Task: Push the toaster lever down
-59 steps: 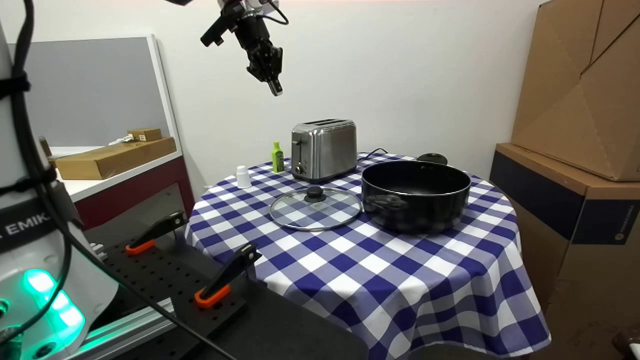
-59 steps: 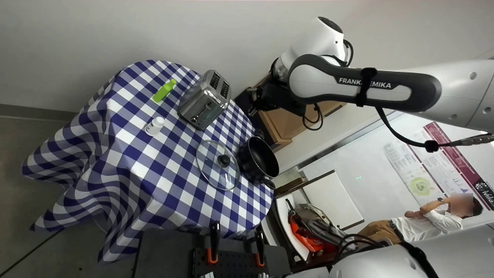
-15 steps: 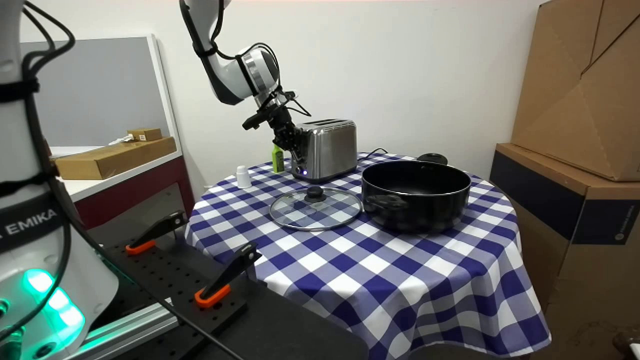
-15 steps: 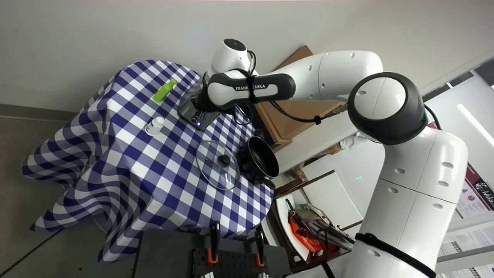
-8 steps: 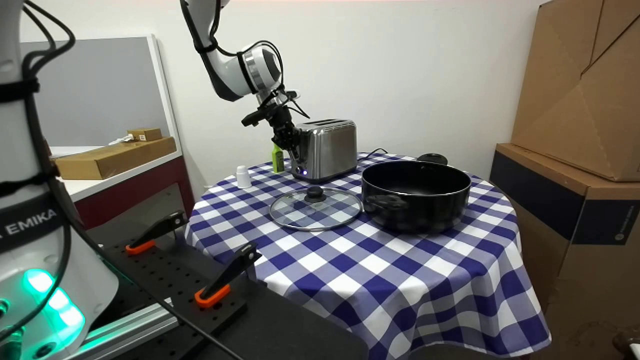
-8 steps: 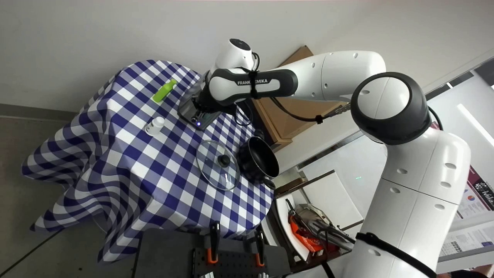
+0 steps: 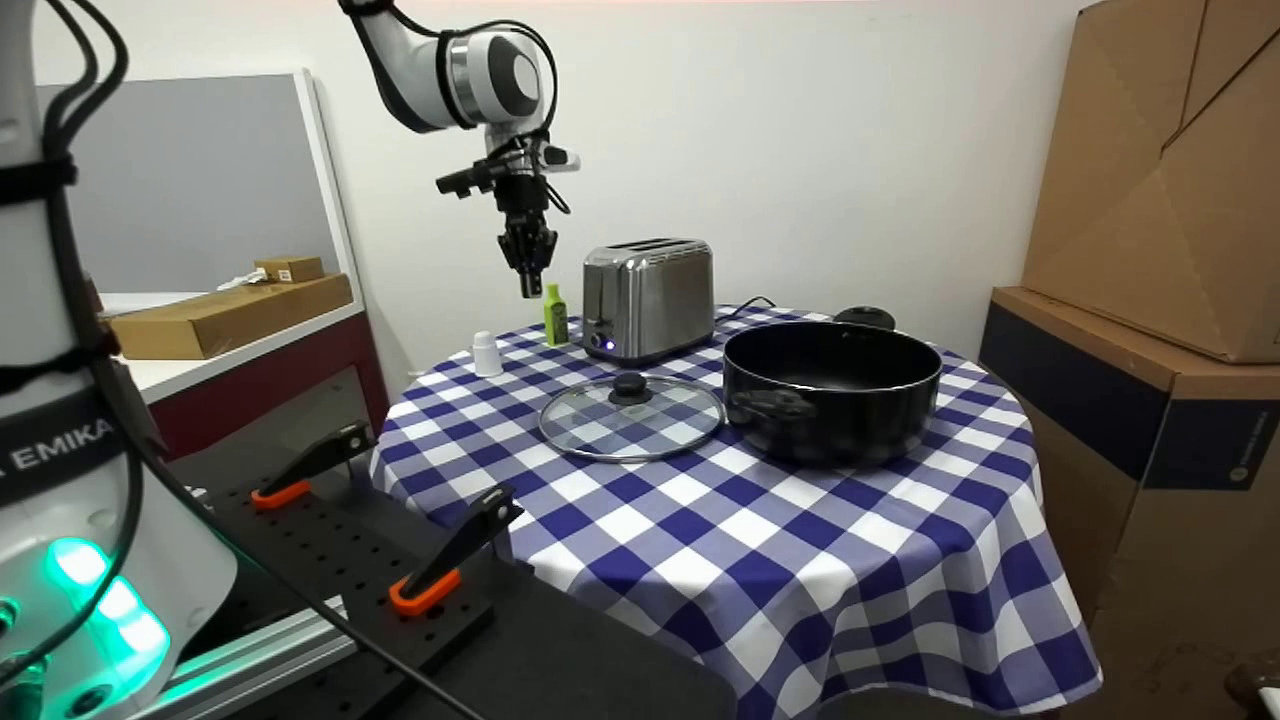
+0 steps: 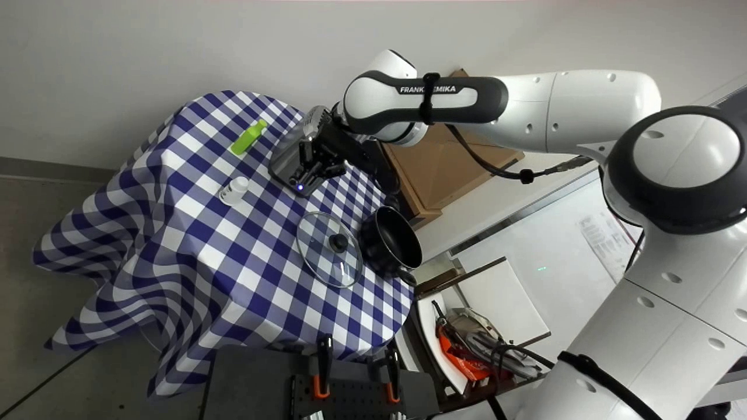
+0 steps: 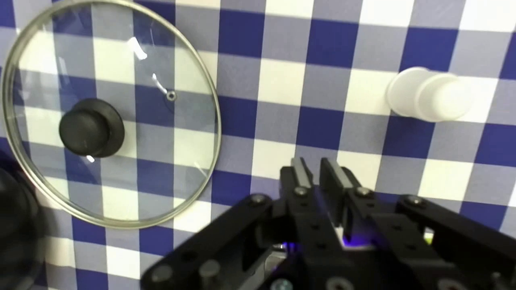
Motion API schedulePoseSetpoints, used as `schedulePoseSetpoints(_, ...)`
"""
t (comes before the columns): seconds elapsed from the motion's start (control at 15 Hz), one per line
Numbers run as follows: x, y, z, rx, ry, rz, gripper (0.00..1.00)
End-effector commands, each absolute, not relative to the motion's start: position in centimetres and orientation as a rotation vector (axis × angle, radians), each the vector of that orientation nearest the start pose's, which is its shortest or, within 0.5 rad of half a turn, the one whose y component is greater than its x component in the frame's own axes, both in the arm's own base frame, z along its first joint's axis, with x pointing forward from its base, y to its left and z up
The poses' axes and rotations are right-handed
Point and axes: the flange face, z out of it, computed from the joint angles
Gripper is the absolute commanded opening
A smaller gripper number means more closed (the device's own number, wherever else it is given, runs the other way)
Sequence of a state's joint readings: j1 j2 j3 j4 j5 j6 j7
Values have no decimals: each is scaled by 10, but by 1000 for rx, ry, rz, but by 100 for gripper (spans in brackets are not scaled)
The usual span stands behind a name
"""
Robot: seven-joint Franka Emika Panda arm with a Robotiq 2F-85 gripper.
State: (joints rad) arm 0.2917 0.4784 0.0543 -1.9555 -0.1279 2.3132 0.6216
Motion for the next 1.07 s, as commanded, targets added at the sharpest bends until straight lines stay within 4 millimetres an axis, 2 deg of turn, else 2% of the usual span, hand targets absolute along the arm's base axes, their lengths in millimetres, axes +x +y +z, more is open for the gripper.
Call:
schedulePoseSetpoints(0.0, 527, 207, 268, -3159, 338, 235, 47)
schedulePoseSetpoints(0.2, 500, 209, 295, -3138, 354, 279, 70)
schedulePoseSetpoints(0.33, 486, 199, 308, -3184, 363, 244, 85)
schedulePoseSetpoints(0.47, 472, 180, 319, -3219, 332, 217, 98)
schedulePoseSetpoints(0.8, 443, 131, 350, -3295, 298, 113, 100)
schedulePoseSetpoints(1.0, 428, 113, 373, -3294, 263, 54, 100)
